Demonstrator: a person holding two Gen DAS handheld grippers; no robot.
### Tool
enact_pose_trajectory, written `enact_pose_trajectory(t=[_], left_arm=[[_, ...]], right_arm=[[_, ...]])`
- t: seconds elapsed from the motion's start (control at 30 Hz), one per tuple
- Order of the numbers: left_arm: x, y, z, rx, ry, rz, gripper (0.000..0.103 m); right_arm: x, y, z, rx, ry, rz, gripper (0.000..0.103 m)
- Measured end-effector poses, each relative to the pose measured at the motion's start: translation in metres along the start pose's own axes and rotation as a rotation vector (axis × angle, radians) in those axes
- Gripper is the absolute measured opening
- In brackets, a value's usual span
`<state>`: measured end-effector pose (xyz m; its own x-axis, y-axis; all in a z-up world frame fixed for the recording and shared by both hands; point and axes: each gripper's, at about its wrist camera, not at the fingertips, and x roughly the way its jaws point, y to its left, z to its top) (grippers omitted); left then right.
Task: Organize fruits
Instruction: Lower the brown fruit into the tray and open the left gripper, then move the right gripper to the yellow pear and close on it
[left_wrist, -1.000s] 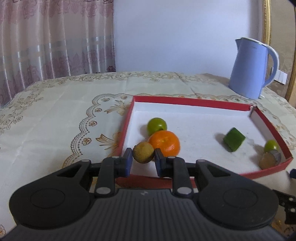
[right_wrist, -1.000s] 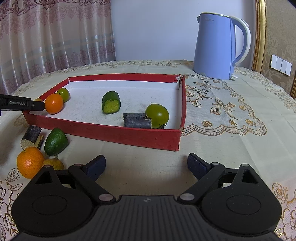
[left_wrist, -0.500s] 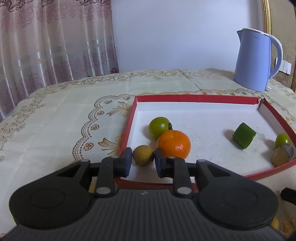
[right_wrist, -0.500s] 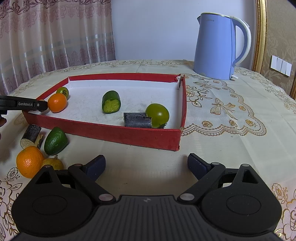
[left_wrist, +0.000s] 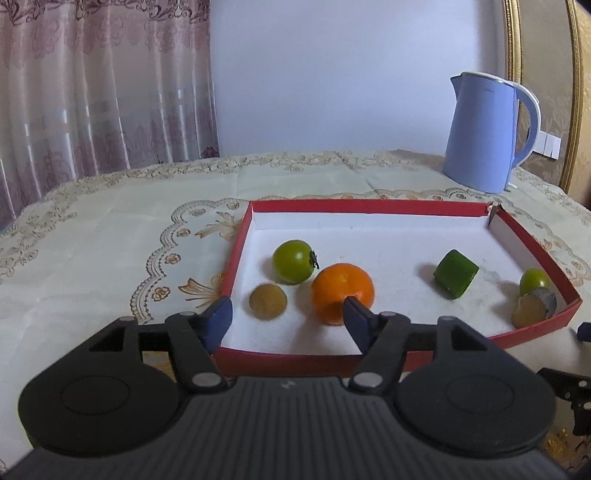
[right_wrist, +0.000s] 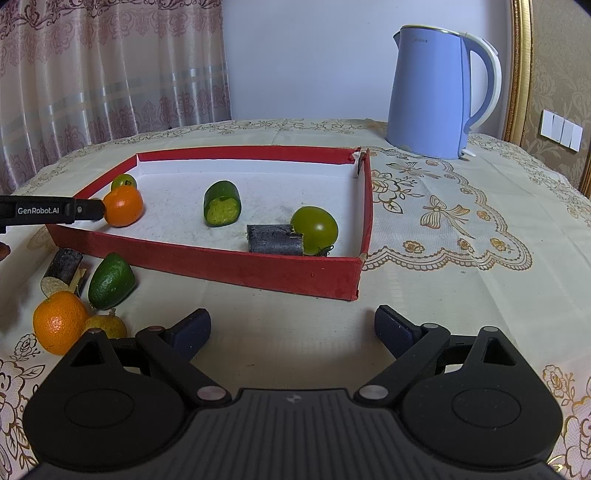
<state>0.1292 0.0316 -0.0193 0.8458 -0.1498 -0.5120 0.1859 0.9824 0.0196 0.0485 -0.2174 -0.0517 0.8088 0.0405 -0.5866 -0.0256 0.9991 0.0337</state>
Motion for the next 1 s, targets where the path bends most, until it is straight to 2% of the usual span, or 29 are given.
enact_pose_trajectory(t=[0.07, 0.1, 0.13, 0.2, 0.3, 0.6, 0.87, 1.0], left_arm=[[-0.007, 0.001, -0.002, -0.006, -0.02, -0.005, 0.068], [-0.012, 0.001, -0.003, -0.014, -0.035, 0.0, 0.078], [-0.018, 0.001, -0.004, -0.017, -0.062, 0.035, 0.095], [-0.031, 0.0, -0.009, -0.005, -0.149, 0.133, 0.101], [-0.043, 0.003, -0.01, -0.004, -0.195, 0.193, 0.101], [-0.053, 0.017, -0.016, -0.06, -0.169, 0.228, 0.103], [-0.062, 0.027, -0.029, -0.117, -0.101, 0.2, 0.103], [-0.059, 0.03, -0.038, -0.137, -0.06, 0.163, 0.103]], right_arm=[[0.0, 0.0, 0.0, 0.001, 0.0, 0.001, 0.096], [0.0, 0.0, 0.0, 0.001, 0.0, 0.001, 0.096], [0.0, 0.0, 0.0, 0.001, 0.0, 0.001, 0.096], [0.0, 0.0, 0.0, 0.001, 0.0, 0.001, 0.096], [0.0, 0.0, 0.0, 0.001, 0.0, 0.001, 0.096], [0.0, 0.0, 0.0, 0.002, 0.0, 0.001, 0.096], [0.0, 0.001, 0.0, 0.0, 0.001, -0.002, 0.096], [0.0, 0.001, 0.001, -0.004, 0.002, -0.004, 0.096]])
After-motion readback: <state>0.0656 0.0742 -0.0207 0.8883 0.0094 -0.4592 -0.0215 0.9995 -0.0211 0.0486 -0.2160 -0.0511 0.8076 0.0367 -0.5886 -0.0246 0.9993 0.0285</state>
